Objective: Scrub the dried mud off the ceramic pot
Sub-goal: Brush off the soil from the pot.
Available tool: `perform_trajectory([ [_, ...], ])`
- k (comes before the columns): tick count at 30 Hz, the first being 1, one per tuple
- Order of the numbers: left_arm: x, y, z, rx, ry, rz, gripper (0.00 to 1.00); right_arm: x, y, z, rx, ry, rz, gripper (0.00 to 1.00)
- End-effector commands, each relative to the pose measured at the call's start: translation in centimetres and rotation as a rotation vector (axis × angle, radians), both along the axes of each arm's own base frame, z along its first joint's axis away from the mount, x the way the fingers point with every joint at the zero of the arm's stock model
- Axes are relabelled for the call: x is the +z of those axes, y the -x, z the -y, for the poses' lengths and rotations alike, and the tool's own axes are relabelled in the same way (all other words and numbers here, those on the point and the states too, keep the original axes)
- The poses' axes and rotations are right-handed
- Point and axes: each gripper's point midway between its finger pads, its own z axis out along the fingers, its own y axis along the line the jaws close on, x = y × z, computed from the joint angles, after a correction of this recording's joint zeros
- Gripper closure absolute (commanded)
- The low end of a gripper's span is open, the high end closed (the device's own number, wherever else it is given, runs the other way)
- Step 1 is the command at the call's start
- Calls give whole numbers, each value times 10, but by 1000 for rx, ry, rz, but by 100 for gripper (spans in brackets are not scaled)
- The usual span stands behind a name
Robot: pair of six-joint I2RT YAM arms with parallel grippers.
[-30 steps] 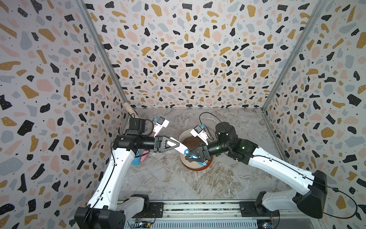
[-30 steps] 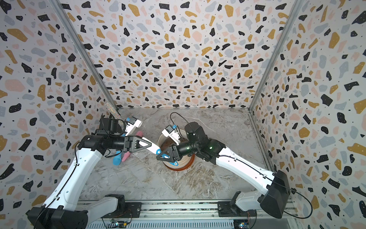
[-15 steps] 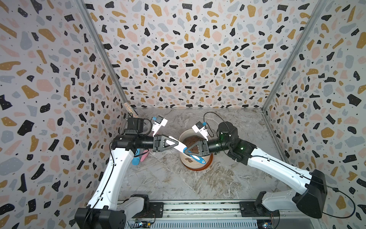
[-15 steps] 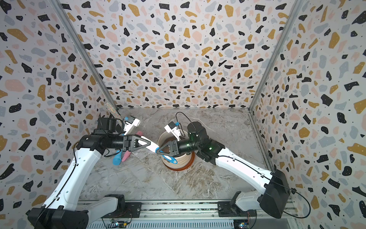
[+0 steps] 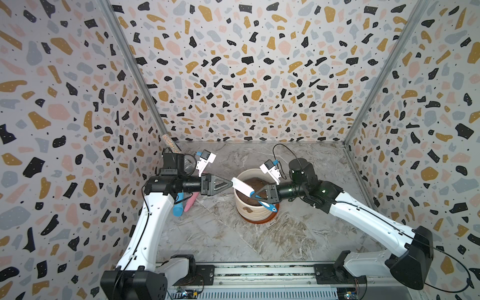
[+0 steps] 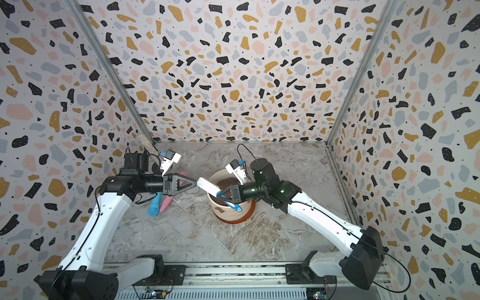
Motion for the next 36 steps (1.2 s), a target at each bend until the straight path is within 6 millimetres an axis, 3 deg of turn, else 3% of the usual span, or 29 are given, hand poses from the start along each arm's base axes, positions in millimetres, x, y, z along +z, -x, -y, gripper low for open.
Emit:
perform_trajectory([
  [1, -35, -27, -30, 197, -250, 4, 0, -13, 27, 41, 91, 226, 226, 100],
  [6, -73, -51, -82, 397, -578, 11, 0, -41, 47, 54, 131, 412, 227, 100],
  [10, -91, -61, -126, 511, -834, 39, 0, -53, 50, 57, 89, 564, 153, 100],
  [14, -103, -58, -144, 517, -957, 53, 0, -58, 60, 51, 116, 617, 126, 100],
  [16, -106, -58, -150, 519, -1000, 62, 0, -61, 55, 45, 101, 615, 124, 100],
  [27, -120, -51, -146, 433, -1022, 41, 0, -64, 9, -1, -34, 587, 167, 100],
  [32, -126, -49, -141, 399, -1002, 15, 0, -75, -9, 3, -104, 652, 201, 100],
  [36, -125, -43, -132, 349, -968, 14, 0, -84, -9, 11, -116, 681, 193, 100],
])
